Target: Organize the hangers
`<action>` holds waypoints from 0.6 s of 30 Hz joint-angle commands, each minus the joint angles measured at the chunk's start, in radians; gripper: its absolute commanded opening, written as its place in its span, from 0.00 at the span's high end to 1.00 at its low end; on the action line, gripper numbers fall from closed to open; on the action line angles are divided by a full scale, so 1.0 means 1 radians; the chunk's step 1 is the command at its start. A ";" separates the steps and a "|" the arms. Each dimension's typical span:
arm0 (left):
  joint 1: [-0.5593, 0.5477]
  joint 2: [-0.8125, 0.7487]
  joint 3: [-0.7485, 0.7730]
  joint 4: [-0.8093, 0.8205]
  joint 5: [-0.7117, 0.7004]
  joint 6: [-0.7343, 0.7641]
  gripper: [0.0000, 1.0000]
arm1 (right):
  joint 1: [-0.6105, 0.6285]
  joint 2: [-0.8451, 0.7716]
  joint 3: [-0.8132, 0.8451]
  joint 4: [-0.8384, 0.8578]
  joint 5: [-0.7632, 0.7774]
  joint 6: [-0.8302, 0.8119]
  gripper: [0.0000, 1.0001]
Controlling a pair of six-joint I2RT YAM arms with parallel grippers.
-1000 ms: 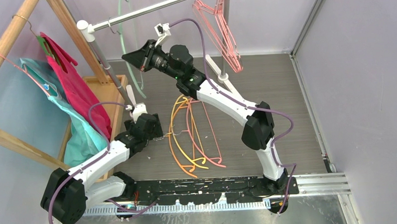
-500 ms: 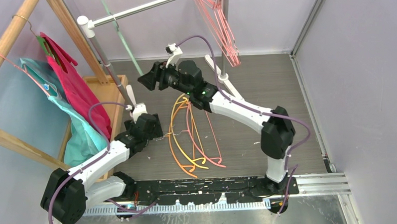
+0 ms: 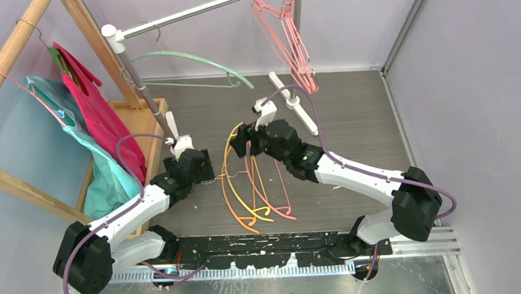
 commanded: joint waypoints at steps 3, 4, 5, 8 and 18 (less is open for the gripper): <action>0.006 0.005 0.036 0.026 0.009 0.004 0.02 | 0.059 -0.044 -0.173 -0.123 0.134 -0.049 0.28; 0.006 0.006 0.038 0.026 0.009 0.003 0.02 | 0.070 -0.043 -0.199 -0.126 0.128 -0.046 0.28; 0.006 0.006 0.039 0.026 0.009 0.003 0.02 | 0.082 -0.036 -0.223 -0.136 0.130 -0.043 0.29; 0.005 0.007 0.037 0.023 0.004 0.003 0.02 | 0.114 -0.006 -0.269 -0.164 0.118 -0.040 0.31; 0.006 0.010 0.030 0.025 0.003 -0.006 0.02 | 0.156 0.012 -0.353 -0.180 0.069 0.007 0.37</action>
